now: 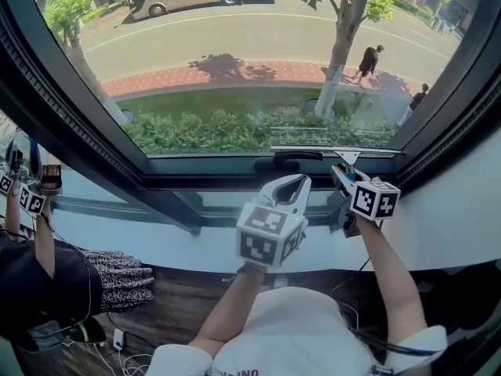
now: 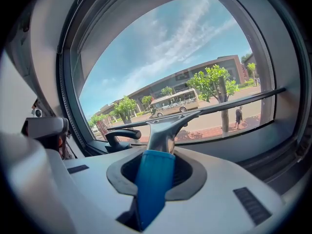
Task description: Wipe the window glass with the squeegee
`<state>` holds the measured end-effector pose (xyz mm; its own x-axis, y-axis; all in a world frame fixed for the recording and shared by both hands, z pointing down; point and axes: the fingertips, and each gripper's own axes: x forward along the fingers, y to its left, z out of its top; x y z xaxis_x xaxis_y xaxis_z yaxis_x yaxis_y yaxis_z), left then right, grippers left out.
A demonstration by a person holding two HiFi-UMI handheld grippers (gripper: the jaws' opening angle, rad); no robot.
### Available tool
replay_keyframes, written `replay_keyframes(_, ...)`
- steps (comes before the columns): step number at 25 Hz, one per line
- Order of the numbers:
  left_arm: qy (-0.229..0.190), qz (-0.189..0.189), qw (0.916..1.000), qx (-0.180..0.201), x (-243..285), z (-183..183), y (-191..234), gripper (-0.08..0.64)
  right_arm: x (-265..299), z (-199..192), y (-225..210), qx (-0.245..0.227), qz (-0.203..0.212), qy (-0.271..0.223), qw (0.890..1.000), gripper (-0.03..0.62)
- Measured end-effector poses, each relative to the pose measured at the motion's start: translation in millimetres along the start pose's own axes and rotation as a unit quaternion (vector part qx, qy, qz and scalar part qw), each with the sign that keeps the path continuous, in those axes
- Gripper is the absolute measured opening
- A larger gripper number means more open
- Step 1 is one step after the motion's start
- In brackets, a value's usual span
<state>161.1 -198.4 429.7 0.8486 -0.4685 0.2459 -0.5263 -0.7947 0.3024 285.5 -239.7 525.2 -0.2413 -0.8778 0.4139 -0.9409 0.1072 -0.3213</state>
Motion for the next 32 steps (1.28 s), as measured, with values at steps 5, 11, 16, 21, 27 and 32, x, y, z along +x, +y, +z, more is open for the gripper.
replay_keyframes(5,-0.005,-0.002,1.0000,0.005,-1,4,2,-0.005,9,-11,-2,0.058,0.008,0.004,0.998,0.077)
replay_keyframes(11,-0.008,0.006,0.9999,0.000,-6,-1,1,-0.005,0,-17,-4,0.047,0.002,0.006,0.999,0.077)
replay_keyframes(16,-0.026,0.016,0.9995,0.007,-8,-7,1,-0.005,-25,-7,17,-0.006,0.015,-0.041,0.999,0.077)
replay_keyframes(21,-0.063,0.028,0.9973,0.027,-23,27,11,-0.005,-48,47,62,-0.041,0.041,-0.120,0.991,0.077)
replay_keyframes(27,-0.134,0.067,0.9833,0.104,-49,81,9,-0.005,-99,129,127,-0.100,0.054,-0.248,0.962,0.077)
replay_keyframes(32,-0.183,0.104,0.9606,0.182,-72,119,7,-0.005,-120,161,172,-0.136,0.039,-0.317,0.938,0.077)
